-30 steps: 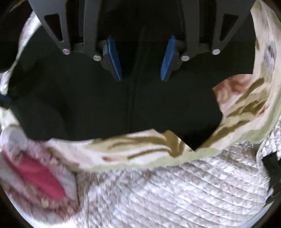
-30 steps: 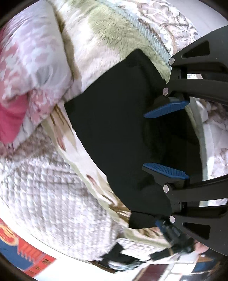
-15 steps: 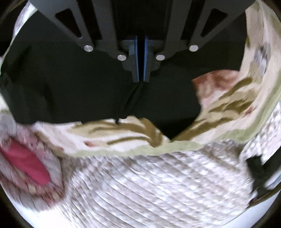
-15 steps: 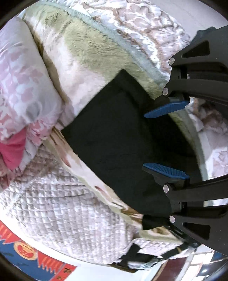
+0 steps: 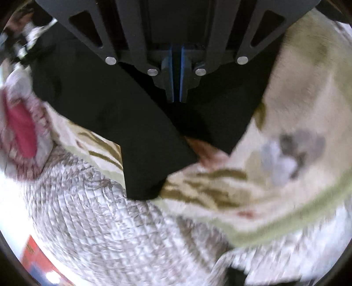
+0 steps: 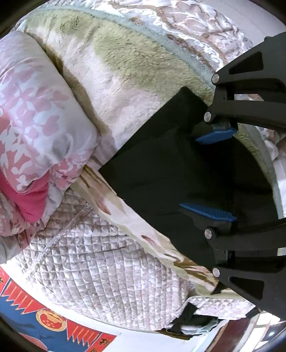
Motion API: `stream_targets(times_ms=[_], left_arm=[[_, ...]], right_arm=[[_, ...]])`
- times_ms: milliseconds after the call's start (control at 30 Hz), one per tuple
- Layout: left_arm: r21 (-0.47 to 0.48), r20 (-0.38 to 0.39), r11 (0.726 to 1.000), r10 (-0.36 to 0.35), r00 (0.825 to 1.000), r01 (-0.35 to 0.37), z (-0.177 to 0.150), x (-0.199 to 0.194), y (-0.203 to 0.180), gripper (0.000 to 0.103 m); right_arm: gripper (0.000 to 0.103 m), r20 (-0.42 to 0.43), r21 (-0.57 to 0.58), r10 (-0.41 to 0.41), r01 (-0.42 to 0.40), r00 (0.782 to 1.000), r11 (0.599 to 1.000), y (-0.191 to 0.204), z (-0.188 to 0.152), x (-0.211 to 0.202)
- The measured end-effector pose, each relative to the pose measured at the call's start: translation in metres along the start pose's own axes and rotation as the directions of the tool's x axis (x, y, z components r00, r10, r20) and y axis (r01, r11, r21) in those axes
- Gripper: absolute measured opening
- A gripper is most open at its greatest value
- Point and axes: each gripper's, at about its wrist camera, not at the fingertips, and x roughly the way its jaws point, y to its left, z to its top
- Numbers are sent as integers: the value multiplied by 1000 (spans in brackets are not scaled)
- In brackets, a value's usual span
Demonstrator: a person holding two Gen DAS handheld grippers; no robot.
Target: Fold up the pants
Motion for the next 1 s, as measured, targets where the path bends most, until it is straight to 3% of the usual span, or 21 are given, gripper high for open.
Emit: stream_targets(times_ms=[100, 367, 467, 700, 800, 1000], left_arm=[[-44, -9, 998, -51, 999, 50, 1, 8, 3, 36], [-161, -4, 977, -139, 990, 137, 16, 22, 13, 37], [-200, 8, 963, -180, 984, 178, 9, 14, 19, 56], [-235, 14, 943, -237, 971, 234, 5, 10, 24, 60], [-205, 13, 953, -227, 974, 225, 4, 12, 20, 61], [-203, 28, 946, -253, 967, 253, 7, 7, 19, 61]], right_arm=[[51, -7, -4, -12, 12, 1000, 1000, 1, 0, 1], [50, -17, 18, -16, 16, 1000, 1000, -1, 3, 2], [50, -24, 8, -21, 21, 999, 1000, 0, 3, 4], [50, -33, 1, -23, 23, 999, 1000, -1, 5, 6], [50, -37, 3, -19, 19, 999, 1000, -2, 5, 7], [50, -37, 6, -17, 17, 999, 1000, -2, 5, 7]])
